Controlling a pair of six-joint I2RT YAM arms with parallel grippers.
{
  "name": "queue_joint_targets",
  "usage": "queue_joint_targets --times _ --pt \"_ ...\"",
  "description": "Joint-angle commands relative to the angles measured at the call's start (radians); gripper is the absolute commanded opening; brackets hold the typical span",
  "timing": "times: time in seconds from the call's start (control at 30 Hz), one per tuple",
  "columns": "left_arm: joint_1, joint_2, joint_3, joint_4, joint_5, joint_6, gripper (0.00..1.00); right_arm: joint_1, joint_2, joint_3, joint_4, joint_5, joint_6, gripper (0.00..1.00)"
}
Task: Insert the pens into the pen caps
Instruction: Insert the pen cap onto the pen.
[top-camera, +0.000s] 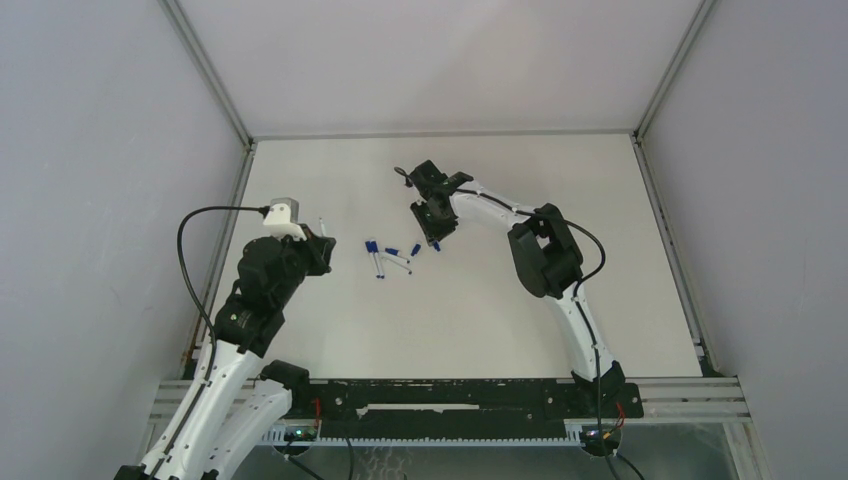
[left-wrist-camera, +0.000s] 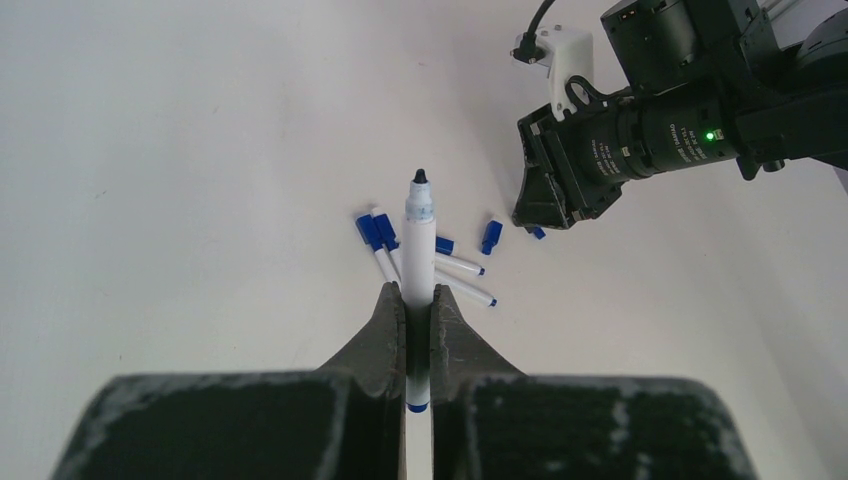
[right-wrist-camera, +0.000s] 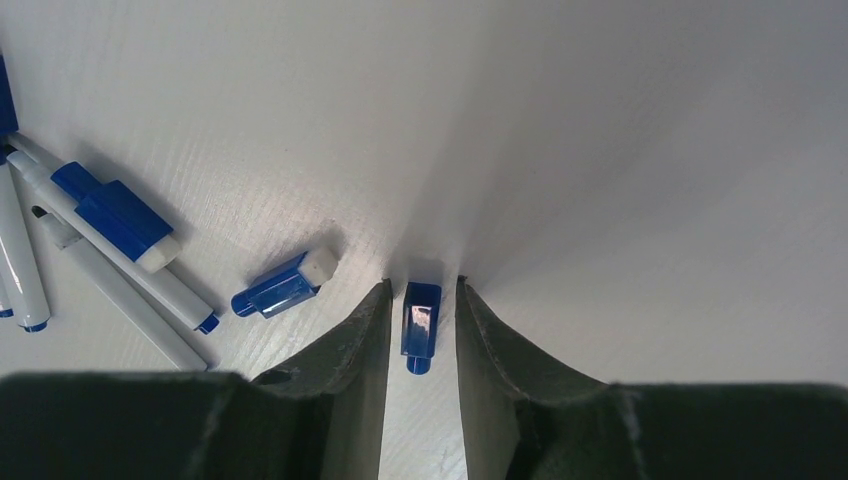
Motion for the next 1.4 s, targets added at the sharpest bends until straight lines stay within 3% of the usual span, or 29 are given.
queue_joint_targets --times 0.0,0.47,0.77,0.83,0.9,0.97,1.07,1.2,1.3,1.37 --pt "0.008 -0.008 0.010 0.027 0.010 0.014 0.00 0.011 0.019 0.000 -0.052 0.007 -0.002 0.38" --pt "0.014 0.003 0.013 0.024 0.008 0.014 0.00 0.008 0.014 0.002 -0.070 -0.001 0.000 0.35" --pt "0.022 0.008 0.014 0.029 0.057 0.033 0.00 -0.015 -0.063 -0.052 0.005 -0.053 0.019 0.14" --pt "0.022 0.010 0.010 0.040 0.092 0.029 0.00 -0.032 -0.124 -0.096 0.059 -0.103 0.033 0.06" --pt "0.021 0.021 0.015 0.040 0.105 0.032 0.09 -0.045 -0.207 -0.143 0.099 -0.108 0.041 0.00" --pt "0.021 0.028 0.027 0.035 0.085 0.037 0.12 -0.051 -0.310 -0.205 0.140 -0.080 0.040 0.00" --pt "0.023 0.042 0.047 0.066 0.109 0.021 0.00 -0.071 -0.499 -0.351 0.229 -0.094 0.048 0.00" --pt "0.023 0.089 0.091 0.125 0.230 -0.019 0.00 -0.100 -0.788 -0.579 0.384 -0.131 0.098 0.00" --pt "0.012 0.139 0.141 0.164 0.325 -0.033 0.00 -0.108 -0.940 -0.687 0.429 -0.062 0.108 0.00" --pt "-0.072 0.164 0.189 0.147 0.293 0.010 0.00 -0.114 -1.038 -0.742 0.457 -0.023 0.109 0.00"
